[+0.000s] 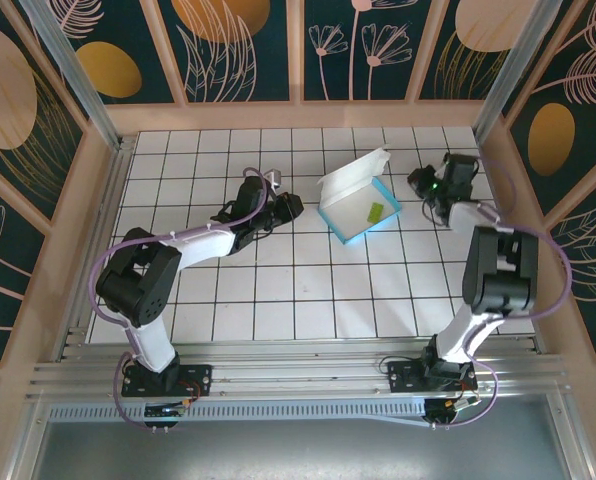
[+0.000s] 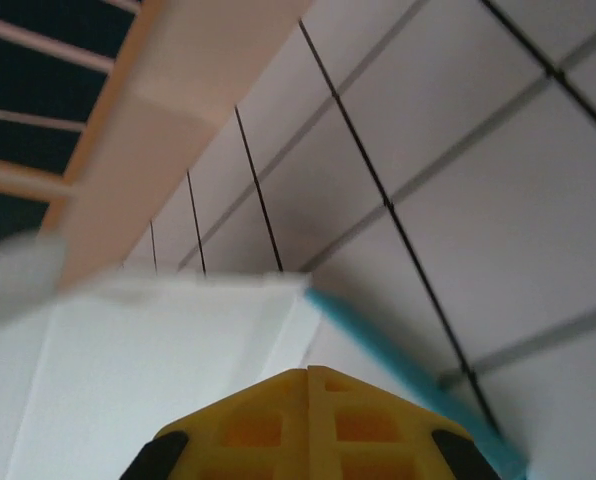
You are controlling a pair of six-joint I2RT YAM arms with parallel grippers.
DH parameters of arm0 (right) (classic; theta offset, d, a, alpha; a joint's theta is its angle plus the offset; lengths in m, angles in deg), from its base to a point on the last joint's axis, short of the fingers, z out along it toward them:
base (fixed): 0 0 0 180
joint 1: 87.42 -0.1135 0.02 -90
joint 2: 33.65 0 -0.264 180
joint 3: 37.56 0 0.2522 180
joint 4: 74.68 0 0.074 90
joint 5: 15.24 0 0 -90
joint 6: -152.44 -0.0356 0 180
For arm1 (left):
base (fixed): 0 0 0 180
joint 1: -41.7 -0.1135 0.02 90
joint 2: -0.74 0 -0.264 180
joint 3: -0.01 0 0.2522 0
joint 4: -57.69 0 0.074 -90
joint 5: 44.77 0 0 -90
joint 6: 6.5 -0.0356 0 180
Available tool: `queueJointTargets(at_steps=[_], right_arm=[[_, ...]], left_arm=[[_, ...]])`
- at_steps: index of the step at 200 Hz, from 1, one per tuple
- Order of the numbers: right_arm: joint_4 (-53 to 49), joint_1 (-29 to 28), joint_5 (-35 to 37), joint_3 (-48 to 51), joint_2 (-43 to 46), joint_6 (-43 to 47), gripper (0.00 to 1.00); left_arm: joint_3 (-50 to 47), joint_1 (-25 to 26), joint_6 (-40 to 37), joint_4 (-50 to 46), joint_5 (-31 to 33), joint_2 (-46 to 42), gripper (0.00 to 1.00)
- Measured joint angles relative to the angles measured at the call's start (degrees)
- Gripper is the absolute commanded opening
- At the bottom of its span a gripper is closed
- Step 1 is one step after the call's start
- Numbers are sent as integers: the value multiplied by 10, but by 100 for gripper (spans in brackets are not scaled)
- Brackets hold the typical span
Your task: Fold the paper box
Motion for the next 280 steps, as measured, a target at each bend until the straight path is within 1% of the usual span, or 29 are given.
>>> queueJointTargets(at_steps=[12,31,62,100,150,197,214,222,232,250,262,271,280], right_arm=[[-22,7,-36,-75,-54,16,0],[-48,5,-82,-160,-114,27,0],[-70,0,-137,-225,-162,30,0],[-76,-5,-185,-240,-183,27,0],[-71,-16,-214,-233,-184,19,0],[-66,-21,-216,-207,-181,19,0],[-78,-21,-190,-186,-166,18,0],[-90,-23,-169,-174,-150,9,4],[-97,-24,-144,-153,-124,-15,18],[-129,-37,-95,-131,-69,-61,35],[-151,-59,-50,-130,-32,-87,46],[-168,-85,-11,-131,-6,-111,58],[-190,-113,17,-140,12,-124,61]], left_arm=[[4,3,5,-7,3,0,9],[12,10,23,-10,7,0,8],[16,16,57,-7,8,0,8],[31,18,82,-6,10,6,7],[59,18,91,0,6,35,7],[62,18,93,2,7,47,7],[63,18,87,2,10,47,8],[63,18,81,0,15,47,8],[64,18,69,-6,21,47,8],[64,18,51,-13,31,46,8],[66,18,37,-19,36,46,8],[68,18,26,-24,40,46,8],[71,18,16,-28,45,46,8]])
